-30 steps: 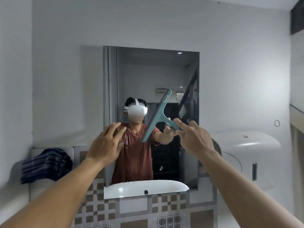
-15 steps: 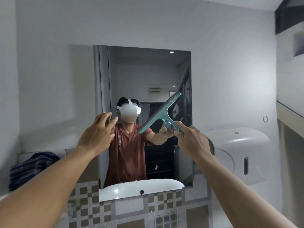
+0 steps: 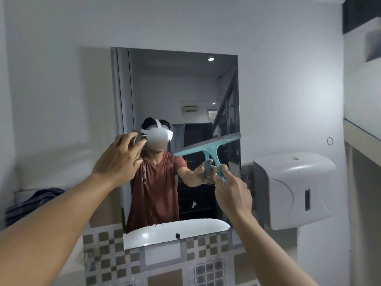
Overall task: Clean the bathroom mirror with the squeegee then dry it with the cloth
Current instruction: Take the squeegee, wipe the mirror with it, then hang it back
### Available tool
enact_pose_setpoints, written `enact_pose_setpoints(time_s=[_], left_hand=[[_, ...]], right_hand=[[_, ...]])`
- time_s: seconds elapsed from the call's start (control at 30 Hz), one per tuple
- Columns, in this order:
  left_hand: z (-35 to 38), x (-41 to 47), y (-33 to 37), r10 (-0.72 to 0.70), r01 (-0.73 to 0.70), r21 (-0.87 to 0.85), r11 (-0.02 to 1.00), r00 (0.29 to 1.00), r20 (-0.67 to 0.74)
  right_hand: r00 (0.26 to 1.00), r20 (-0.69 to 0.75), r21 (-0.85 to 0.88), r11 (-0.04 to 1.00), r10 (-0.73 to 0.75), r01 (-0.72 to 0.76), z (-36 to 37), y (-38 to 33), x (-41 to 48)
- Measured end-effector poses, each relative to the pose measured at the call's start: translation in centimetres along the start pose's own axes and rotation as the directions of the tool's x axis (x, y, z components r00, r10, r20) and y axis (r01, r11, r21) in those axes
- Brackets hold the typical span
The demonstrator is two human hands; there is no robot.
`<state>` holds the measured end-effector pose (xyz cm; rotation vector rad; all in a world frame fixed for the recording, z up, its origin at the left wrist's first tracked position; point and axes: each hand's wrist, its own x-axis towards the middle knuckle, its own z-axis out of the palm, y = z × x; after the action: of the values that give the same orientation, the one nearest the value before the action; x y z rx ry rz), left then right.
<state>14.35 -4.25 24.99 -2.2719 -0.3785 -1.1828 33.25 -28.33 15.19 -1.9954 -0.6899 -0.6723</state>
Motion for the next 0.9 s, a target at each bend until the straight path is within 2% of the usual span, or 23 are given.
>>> enact_pose_setpoints(time_s=[0.1,0.23,0.43,0.67,0.9], left_hand=[[1.1,-0.3,0.2,0.018,-0.017,-0.013,1.0,0.999,0.049],[-0.5,1.6,-0.5,0.025,-0.025,-0.004,1.0,1.0,-0.006],[-1.3,2.4,-1.4,0.037,-0.037,0.011,0.999,0.999,-0.001],[-1.4,2.6,-1.8,0.036,-0.036,0.013,0.999,0.999,0.008],[-1.3,3.0,-2.1,0.055,-0.055,0.047,0.997,0.998,0.002]], right_hand=[[0.998,-0.008,0.034,0.998,0.058,-0.058,1.6,0.8,-1.9],[0.997,-0.041,0.083,0.995,0.062,-0.059,2.0,0.2,-1.1],[0.993,-0.019,0.178,0.978,0.114,-0.109,3.2,-1.0,-2.3],[0.99,0.027,0.16,0.977,0.135,-0.138,3.3,-1.7,-2.2],[0.998,0.003,0.116,0.991,0.061,-0.061,3.5,-2.0,-2.5]])
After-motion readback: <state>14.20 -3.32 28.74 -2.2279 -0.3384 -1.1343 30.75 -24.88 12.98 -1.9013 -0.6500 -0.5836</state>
